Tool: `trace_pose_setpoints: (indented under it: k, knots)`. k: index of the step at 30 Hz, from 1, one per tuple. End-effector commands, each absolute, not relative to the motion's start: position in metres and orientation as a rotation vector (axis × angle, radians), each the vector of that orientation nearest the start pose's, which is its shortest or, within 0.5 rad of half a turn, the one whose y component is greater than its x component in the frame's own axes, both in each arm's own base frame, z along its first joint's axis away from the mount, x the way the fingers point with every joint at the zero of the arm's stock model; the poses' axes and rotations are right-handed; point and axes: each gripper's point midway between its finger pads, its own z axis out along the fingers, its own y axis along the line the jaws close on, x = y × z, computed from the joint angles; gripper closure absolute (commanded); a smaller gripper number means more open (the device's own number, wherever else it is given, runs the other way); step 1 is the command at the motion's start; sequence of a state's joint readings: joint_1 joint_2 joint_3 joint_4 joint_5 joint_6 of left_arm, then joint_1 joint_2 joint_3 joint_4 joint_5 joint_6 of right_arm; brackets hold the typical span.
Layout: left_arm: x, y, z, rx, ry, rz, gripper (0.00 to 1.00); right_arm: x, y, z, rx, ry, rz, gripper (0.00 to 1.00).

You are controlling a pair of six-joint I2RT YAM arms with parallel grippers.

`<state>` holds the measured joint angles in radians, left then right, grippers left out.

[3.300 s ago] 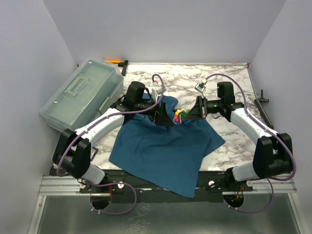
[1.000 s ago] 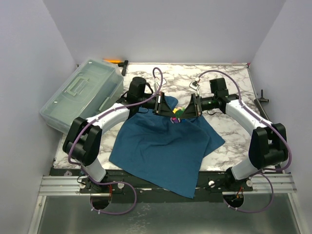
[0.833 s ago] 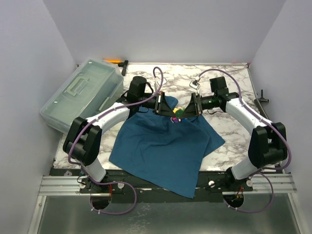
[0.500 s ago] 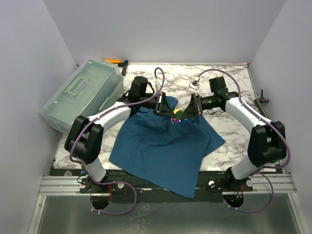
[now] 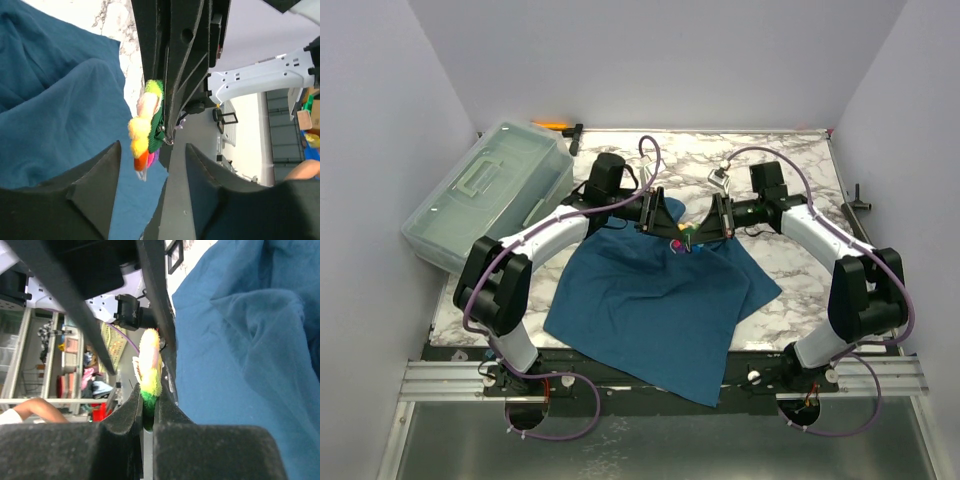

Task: Remove the brooch from the garment

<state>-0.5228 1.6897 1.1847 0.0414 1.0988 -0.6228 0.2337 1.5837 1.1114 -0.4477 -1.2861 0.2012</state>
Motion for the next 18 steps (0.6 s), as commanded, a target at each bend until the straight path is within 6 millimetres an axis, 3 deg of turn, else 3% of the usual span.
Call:
trace_pose_setpoints:
  k: [1, 6, 18]
  knots:
    - [0.268, -0.334, 0.224, 0.75, 2.086, -1.618, 0.32, 0.267, 0.239, 0.214, -0.477, 2.163, 1.818, 0.99]
    - [0.265, -0.316, 0.22, 0.809, 1.992, -1.372, 0.01, 0.273, 0.243, 0.225, -0.325, 2.134, 1.886, 0.99]
    - [0.271, -0.325, 0.212, 0.869, 1.897, -1.136, 0.01, 0.267, 0.243, 0.234, -0.268, 2.104, 1.941, 0.99]
